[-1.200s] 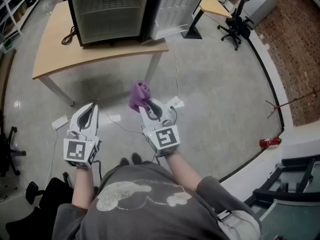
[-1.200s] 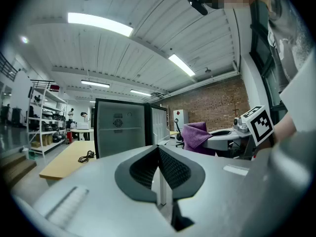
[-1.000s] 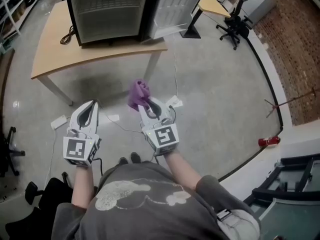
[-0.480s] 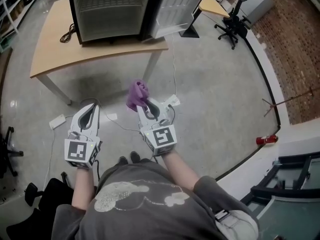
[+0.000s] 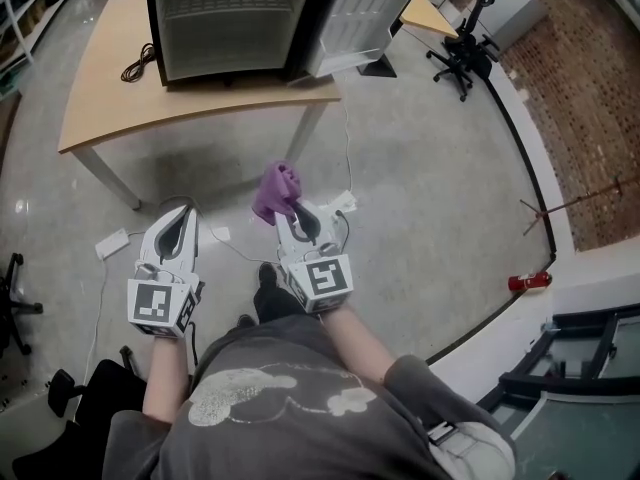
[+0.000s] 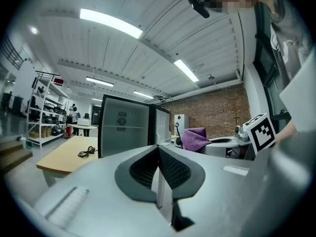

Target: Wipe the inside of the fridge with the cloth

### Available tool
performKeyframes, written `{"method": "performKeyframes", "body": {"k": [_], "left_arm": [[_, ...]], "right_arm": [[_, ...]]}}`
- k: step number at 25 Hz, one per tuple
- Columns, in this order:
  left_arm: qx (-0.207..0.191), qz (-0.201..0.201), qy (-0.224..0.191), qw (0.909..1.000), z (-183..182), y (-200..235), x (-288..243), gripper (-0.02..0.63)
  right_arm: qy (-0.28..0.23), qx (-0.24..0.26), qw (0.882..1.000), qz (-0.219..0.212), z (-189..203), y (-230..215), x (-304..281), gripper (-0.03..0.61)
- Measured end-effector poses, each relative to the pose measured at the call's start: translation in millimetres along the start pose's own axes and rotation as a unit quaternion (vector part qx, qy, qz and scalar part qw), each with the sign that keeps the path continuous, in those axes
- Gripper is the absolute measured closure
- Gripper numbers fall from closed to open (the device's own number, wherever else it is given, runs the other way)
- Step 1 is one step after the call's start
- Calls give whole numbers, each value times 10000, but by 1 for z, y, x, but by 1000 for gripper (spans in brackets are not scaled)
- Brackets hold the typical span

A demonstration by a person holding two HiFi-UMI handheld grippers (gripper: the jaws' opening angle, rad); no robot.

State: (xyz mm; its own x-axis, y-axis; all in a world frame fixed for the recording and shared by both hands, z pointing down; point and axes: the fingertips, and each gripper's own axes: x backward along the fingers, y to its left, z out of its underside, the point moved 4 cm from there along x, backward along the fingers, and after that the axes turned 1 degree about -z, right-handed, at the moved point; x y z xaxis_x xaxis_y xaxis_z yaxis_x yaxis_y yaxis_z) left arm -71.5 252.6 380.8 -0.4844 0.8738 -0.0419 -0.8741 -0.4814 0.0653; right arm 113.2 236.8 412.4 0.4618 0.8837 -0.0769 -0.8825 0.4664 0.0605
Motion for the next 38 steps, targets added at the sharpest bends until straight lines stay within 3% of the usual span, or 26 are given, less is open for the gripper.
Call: {"method": "performKeyframes", "body": {"k": [9, 25, 31, 38], "left_arm": [[-147, -367, 63, 9992, -2, 37, -39, 597], [-447, -742, -41, 9962, -43, 91, -199, 597], [-433, -1009, -152, 9938, -51, 112, -241, 597], [-449, -1122, -175, 9925, -57, 128, -258, 597]], "right_arm": [[-90, -205, 9993, -304, 8, -20, -73, 540], [-244, -243, 9957, -857, -11, -118, -222, 540], [-185, 154, 9925, -1201, -26, -134, -262, 540], [-222, 125, 9889, -1466, -32, -132, -296, 540]]}}
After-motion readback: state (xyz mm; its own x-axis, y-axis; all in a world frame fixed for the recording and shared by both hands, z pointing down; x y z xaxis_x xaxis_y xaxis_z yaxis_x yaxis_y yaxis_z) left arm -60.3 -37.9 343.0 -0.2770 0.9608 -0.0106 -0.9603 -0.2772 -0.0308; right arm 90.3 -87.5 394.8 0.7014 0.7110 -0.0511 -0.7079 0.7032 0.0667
